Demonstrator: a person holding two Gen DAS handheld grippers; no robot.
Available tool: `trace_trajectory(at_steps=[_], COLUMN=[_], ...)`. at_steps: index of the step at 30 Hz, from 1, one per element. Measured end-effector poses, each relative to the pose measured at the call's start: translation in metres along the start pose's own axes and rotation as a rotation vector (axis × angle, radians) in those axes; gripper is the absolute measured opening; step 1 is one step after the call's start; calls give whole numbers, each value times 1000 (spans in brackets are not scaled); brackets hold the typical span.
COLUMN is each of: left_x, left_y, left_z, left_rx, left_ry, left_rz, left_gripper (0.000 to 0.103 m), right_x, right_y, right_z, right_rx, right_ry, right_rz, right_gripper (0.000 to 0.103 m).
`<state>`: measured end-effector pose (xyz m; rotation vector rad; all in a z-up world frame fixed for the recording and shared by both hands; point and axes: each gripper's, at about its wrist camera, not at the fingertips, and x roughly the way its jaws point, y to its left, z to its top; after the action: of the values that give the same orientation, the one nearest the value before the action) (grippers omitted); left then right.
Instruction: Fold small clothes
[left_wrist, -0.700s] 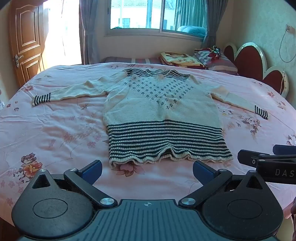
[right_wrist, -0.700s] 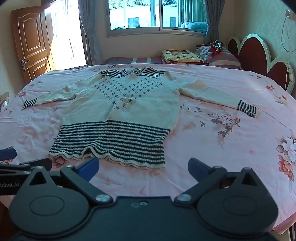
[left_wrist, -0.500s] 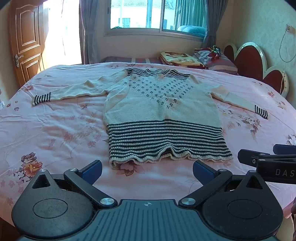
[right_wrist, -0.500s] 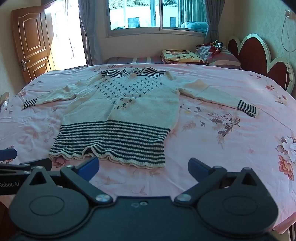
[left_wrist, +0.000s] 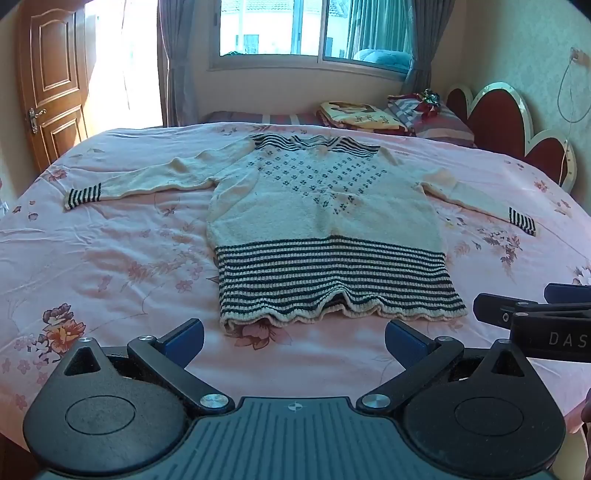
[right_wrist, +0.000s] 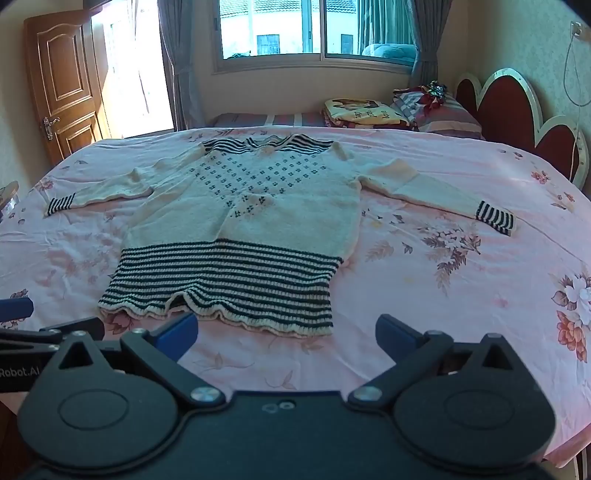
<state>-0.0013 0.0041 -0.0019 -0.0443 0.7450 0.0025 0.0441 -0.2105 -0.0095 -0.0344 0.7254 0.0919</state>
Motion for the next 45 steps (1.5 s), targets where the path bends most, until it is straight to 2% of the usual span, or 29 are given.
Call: trace_trajectory(at_steps=[45], left_x=[8], left_y=[4], left_z=[2], left_rx=[19], left_ry=[8], left_rz=[0], left_gripper=[103], right_x=[6], right_y=[5], right_z=[2], right_rx=[13], right_ry=[6], right_rz=[-11], right_gripper=[102])
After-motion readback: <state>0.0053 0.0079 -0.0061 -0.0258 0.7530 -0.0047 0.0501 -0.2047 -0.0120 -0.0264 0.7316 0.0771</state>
